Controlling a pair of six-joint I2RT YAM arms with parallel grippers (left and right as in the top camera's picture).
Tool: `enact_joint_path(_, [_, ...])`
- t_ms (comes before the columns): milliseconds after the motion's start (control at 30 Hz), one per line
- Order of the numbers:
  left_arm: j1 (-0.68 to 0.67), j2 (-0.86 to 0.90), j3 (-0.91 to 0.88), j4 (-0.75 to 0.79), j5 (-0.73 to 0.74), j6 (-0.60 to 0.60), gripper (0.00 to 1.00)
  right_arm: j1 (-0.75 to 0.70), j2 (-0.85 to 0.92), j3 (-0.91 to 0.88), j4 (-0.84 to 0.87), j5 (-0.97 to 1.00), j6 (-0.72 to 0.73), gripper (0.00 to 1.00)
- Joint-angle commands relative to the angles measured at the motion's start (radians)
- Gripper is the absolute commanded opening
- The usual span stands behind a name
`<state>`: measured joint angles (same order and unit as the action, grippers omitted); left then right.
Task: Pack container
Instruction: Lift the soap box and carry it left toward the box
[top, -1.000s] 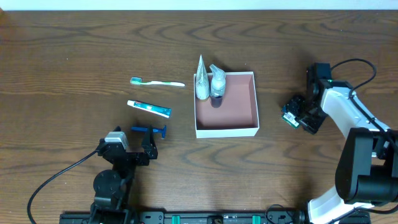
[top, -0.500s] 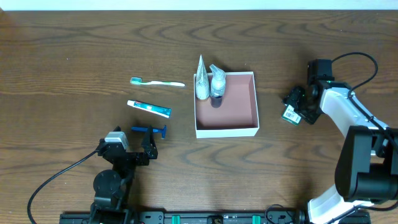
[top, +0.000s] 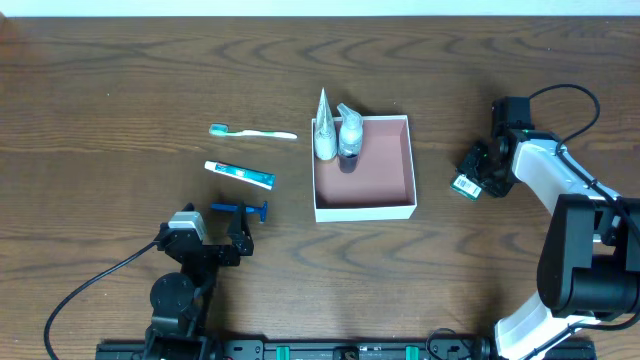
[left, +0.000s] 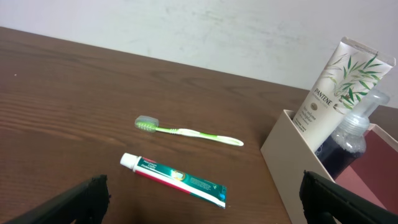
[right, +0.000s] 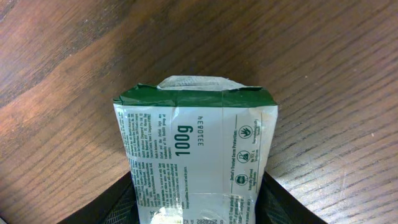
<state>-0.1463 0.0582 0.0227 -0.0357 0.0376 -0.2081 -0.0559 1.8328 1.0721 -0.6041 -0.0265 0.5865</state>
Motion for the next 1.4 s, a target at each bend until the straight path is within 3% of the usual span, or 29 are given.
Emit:
enact_joint_path(0, [-0.002,0.0,-0.019,-0.035,-0.026,0.013,0.98,-0.005,0.017,0.021,-0.006,-0.029,-0.055,0.3])
enact_joint_path(367, [-0.002,0.0,-0.019,-0.035,-0.026,0.013,0.98,0.001,0.014,0.248,-0.161,-0.205,-0.013,0.25])
enact_joint_path(567, [-0.002,0.0,-0.019,-0.035,-0.026,0.013,0.98,0.029,0.01,0.332,-0.211,-0.265,0.142,0.22])
enact_joint_path(767, [-0.002,0.0,-0.019,-0.035,-0.026,0.013,0.98,0.108,0.009,0.346,-0.182,-0.281,0.319,0.2])
enact_joint_path(1167, [-0.002,0.0,-0.019,-0.035,-0.026,0.013,0.98,0.199,-0.013,0.461,-0.201,-0.277,0.336,0.21])
enact_joint_path(1367, [-0.002,0.0,-0.019,-0.035,-0.026,0.013,0.98,0.262,-0.039,0.469,-0.182,-0.272,0.429,0.21])
